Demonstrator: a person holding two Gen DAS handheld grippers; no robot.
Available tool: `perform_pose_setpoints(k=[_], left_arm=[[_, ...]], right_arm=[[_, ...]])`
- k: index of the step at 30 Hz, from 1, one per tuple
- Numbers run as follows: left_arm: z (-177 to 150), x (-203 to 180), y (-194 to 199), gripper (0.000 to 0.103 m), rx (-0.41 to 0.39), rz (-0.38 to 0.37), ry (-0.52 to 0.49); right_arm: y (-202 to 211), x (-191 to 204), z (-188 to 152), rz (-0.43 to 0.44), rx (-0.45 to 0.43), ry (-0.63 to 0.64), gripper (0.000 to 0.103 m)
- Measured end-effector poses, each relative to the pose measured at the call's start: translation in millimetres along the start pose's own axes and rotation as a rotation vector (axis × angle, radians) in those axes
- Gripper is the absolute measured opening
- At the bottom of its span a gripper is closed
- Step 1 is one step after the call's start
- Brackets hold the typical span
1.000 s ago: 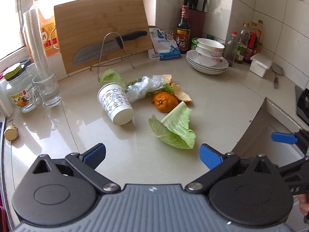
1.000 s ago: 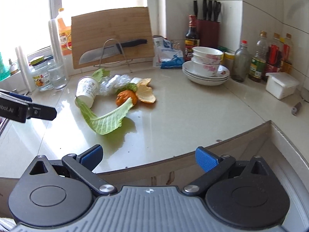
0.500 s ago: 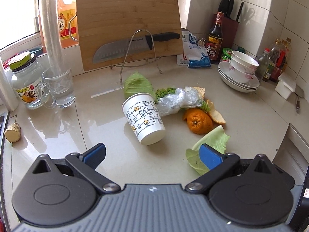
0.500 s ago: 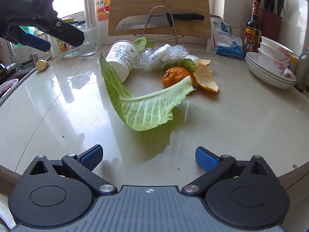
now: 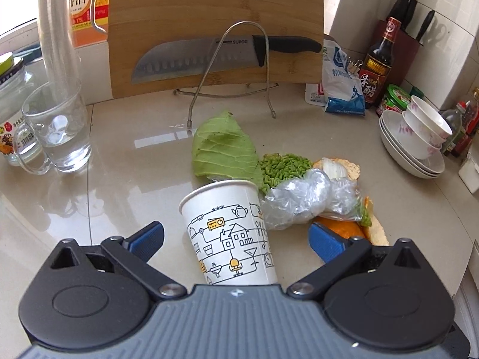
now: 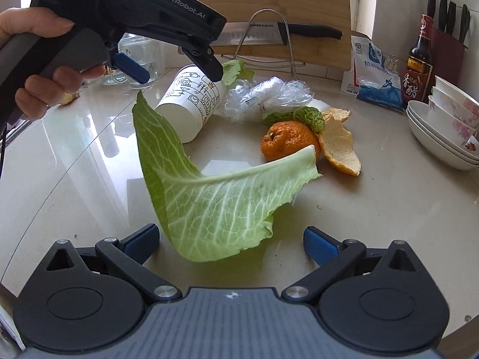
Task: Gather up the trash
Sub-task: 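Grasp the white paper cup with the left tool while the right tool grasps a cabbage leaf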
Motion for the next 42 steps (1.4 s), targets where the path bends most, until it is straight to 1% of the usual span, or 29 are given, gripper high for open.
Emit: perform_pose_setpoints(k=[5, 10, 12, 14, 18, 20, 24, 25, 30, 33, 35, 37, 39, 40, 41, 42], left_arm=[[-4.1, -1.1, -18.4, 0.102, 0.044, 0.005, 0.019], [-6.7, -1.0, -30.8, 0.100, 0.079, 0.023, 0.024], [-7.9, 0.2, -31.2, 0.096, 0.089, 0.025, 0.030], [-8.3, 0.6, -31.0, 0.089, 0.099, 0.018, 0.028], [-10.2, 2.3, -28.3, 0.076, 0.119, 0.017, 0.026], [-11.0, 2.9, -27.5, 0.068, 0.123, 0.018, 0.018], [-10.5, 3.3, -25.2, 0.068, 0.120, 0.015, 0.002], [-10.1, 3.3, -24.1, 0.068, 0.118, 0.014, -0.004], [-5.5, -0.1, -14.0, 0.067, 0.100, -0.015, -0.031], [-3.5, -3.8, -6.6, 0.067, 0.102, -0.039, -0.057], [-2.2, -7.4, -1.5, 0.067, 0.103, -0.059, -0.080], [-2.0, -12.0, 3.6, 0.067, 0.100, -0.074, -0.113], [-2.6, -16.6, 7.3, 0.067, 0.098, -0.086, -0.144], [-2.7, -17.8, 8.9, 0.067, 0.097, -0.092, -0.150], [-3.0, -19.4, 10.2, 0.067, 0.096, -0.099, -0.154], [-3.2, -20.2, 11.3, 0.067, 0.096, -0.103, -0.156]], right_arm=[[-10.4, -7.9, 10.6, 0.049, -0.010, -0.085, 0.103], [-14.6, -10.6, 17.7, 0.067, -0.019, -0.100, 0.102], [-13.7, -12.1, 21.6, 0.069, -0.019, -0.106, 0.095], [-11.8, -13.5, 23.8, 0.064, -0.015, -0.111, 0.087], [-5.3, -15.7, 29.4, 0.057, -0.015, -0.110, 0.075], [-2.7, -15.4, 31.7, 0.054, -0.015, -0.100, 0.067], [1.3, -14.4, 34.3, 0.049, -0.021, -0.087, 0.056], [1.9, -14.2, 34.6, 0.051, -0.022, -0.087, 0.052], [5.3, -17.0, 38.0, 0.038, -0.032, -0.088, 0.037], [9.9, -17.2, 40.4, 0.033, -0.041, -0.093, 0.033], [13.1, -17.8, 41.8, 0.029, -0.045, -0.095, 0.027], [16.8, -18.2, 42.8, 0.024, -0.051, -0.095, 0.023], [18.3, -18.3, 41.9, 0.011, -0.047, -0.088, 0.017], [18.9, -18.5, 41.3, 0.009, -0.046, -0.091, 0.008], [19.1, -18.7, 41.6, 0.010, -0.047, -0.098, 0.005], [19.9, -18.7, 41.3, 0.010, -0.048, -0.102, 0.004]])
Point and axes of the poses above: each gripper's, at about its wrist camera, not at the fingertips, and y roughly against the way its jaws point, x to its left, z to its top, the point moved 5 cm from there along -y, roughly the way its jaws point, and after that the axes turned 14 degrees about -x, right-handed, at the moved point
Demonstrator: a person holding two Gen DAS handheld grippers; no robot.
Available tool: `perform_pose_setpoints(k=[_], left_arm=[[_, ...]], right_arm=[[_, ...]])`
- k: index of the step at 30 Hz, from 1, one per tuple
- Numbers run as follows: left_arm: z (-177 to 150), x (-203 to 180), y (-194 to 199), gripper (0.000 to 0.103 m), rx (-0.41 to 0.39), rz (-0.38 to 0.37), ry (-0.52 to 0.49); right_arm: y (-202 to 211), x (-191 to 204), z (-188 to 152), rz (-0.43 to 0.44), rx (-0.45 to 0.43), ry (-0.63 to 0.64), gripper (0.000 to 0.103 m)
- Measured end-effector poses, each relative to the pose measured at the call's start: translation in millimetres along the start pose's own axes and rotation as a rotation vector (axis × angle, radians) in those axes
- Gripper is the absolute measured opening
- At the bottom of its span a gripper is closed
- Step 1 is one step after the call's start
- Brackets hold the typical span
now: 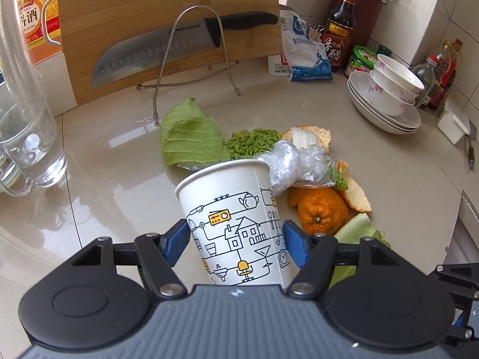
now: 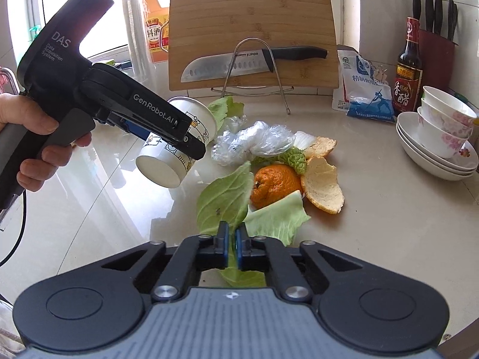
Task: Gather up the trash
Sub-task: 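Grasp the white paper cup with the left tool while the right tool grasps a cabbage leaf, then carry the cup and cabbage leaf over the white bucket, open right tool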
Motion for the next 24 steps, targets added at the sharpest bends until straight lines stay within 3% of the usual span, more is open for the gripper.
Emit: perform_pose_setpoints(k=[4, 6, 8, 9, 18, 22, 23, 24], left_arm=[[-3.2, -4.1, 3.6, 0.068, 0.001, -0.011, -0.015], [-3.8, -4.6, 5.0, 0.068, 0.001, -0.012, -0.016], [-4.3, -4.6, 5.9, 0.068, 0.002, -0.015, -0.016], [-4.3, -4.7, 6.1, 0.068, 0.003, -0.015, -0.016], [-6.9, 3.6, 10.1, 0.068, 0.000, 0.000, -0.016], [-5.8, 8.6, 11.6, 0.068, -0.006, 0.007, -0.019], [-5.3, 9.3, 11.9, 0.068, -0.007, 0.006, -0.020], [-4.8, 9.3, 12.3, 0.068, -0.008, 0.004, -0.022]], right_arm=[[2.9, 1.1, 0.2, 0.013, 0.000, -0.012, 0.005], [1.5, 2.3, -0.1, 0.038, 0.010, -0.015, 0.013], [-1.3, 3.7, -1.5, 0.045, 0.007, 0.003, 0.043], [-4.5, 4.6, -2.9, 0.058, 0.014, 0.012, 0.049], [-11.5, 30.9, -10.3, 0.165, 0.067, 0.140, 0.048], [-10.7, 38.0, -17.5, 0.181, 0.095, 0.162, 0.042], [-11.6, 38.4, -19.4, 0.160, 0.103, 0.181, 0.030], [-12.7, 38.1, -20.4, 0.142, 0.109, 0.189, 0.009]])
Point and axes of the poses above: each gripper's, at about its wrist camera, not at the fingertips, and y roughly against the way its jaws point, x to its left, z to its top, the point moved 5 cm from there along -y, roughly the way its jaws point, and after that the axes turned 14 degrees about -x, right-handed, at the moved point
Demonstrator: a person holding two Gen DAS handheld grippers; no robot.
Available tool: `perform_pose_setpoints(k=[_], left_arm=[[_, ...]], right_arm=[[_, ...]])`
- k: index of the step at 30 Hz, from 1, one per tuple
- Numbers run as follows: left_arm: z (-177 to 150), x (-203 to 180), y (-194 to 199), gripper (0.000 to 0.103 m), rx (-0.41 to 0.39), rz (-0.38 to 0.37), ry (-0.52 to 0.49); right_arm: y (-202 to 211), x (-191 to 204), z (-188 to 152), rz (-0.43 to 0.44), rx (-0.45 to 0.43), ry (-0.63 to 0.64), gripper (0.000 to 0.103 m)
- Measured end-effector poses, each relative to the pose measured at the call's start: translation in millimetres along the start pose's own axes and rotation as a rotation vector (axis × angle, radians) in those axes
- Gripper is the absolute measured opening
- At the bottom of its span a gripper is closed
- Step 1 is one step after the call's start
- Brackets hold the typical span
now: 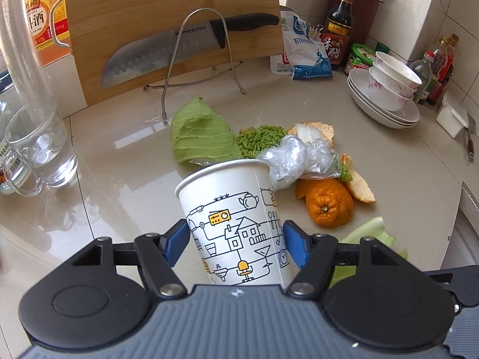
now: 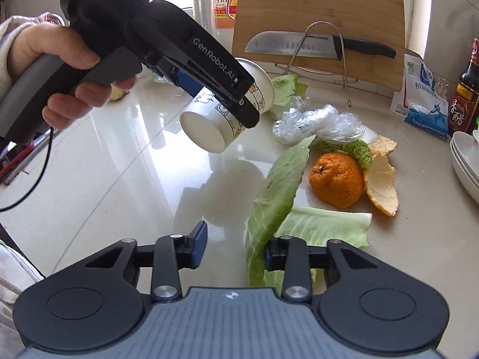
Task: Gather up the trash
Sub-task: 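Carry the cup and cabbage leaf over the white bucket, open right tool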
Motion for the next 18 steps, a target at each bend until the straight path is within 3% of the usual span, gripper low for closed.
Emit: perform_pose_setpoints(k=[1, 9, 18], left_arm=[[0.3, -0.3, 0.4, 0.068, -0.001, -0.002, -0.006], [1.7, -23.7, 12.8, 0.067, 0.009, -0.075, -0.167], [-5.5, -81.1, 37.2, 0.067, 0.022, -0.237, -0.344]], right_arm=[[-0.3, -2.2, -0.4, -0.018, 0.007, -0.007, 0.004], [29.9, -14.2, 9.8, -0.094, -0.042, -0.063, 0.002], [97.2, -23.6, 5.7, -0.217, -0.083, -0.147, 0.002]])
Point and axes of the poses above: each gripper's, at about its wrist camera, not at the fingertips, and y roughly against the way its jaws point, x to its left, z to its top, the point moved 5 cm from there along -y, roughly the way its jaws point, and after that the axes turned 14 degrees about -x, right-handed, at the moved point
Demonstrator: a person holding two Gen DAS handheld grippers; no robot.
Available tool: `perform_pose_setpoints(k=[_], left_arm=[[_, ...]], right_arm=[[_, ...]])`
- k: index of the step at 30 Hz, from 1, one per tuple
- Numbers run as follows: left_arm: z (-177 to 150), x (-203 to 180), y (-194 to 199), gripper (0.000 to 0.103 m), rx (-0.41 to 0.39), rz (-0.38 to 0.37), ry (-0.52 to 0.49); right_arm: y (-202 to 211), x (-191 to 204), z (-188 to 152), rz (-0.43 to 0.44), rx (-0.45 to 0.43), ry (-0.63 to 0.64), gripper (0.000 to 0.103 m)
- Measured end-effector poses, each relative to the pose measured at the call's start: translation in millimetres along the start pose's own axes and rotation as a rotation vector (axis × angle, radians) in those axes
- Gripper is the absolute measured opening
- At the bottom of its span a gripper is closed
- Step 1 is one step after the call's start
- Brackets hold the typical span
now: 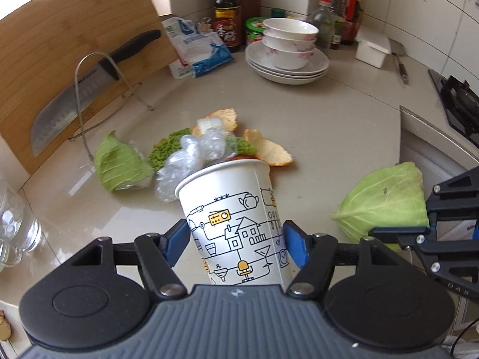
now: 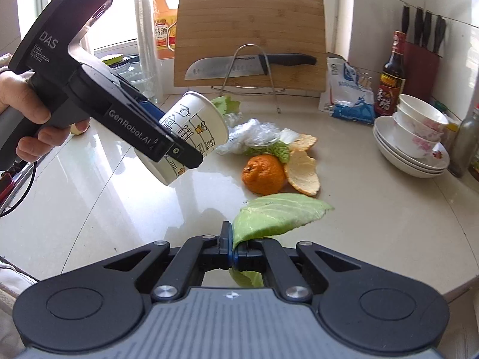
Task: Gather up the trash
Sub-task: 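Carry the cup and cabbage leaf over the white bucket, open right tool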
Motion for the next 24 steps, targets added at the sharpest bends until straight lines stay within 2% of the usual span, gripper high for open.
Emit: perform_pose_setpoints(k=[6, 10, 17, 24], left_arm=[[10.4, -57.3, -5.2, 0.067, -0.008, -0.141, -0.072], [19.6, -101.6, -12.7, 0.067, -0.018, -0.240, -0.127], [26.9, -176.8, -23.4, 0.067, -0.026, -0.391, -0.211], [21.1, -220.2, -31.7, 0.067, -0.012, -0.455, -0.268]], right_arm=[[54.2, -24.6, -14.7, -0.149, -0.010, -0.075, 0.002], [86.0, -48.8, -37.4, -0.264, 0.002, -0.134, 0.002], [117.4, -102.5, -104.0, -0.457, 0.069, -0.289, 0.003], [113.4, -146.1, -175.5, -0.544, 0.159, -0.446, 0.003]])
Point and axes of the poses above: each gripper's, at about its wrist camera, not at the fingertips, and y roughly against the way its jaws point, x to its left, z to its top, the point moved 5 cm from there along -y, roughly the way its jaws point, and after that the axes turned 14 degrees about -x, right-handed, at the moved point
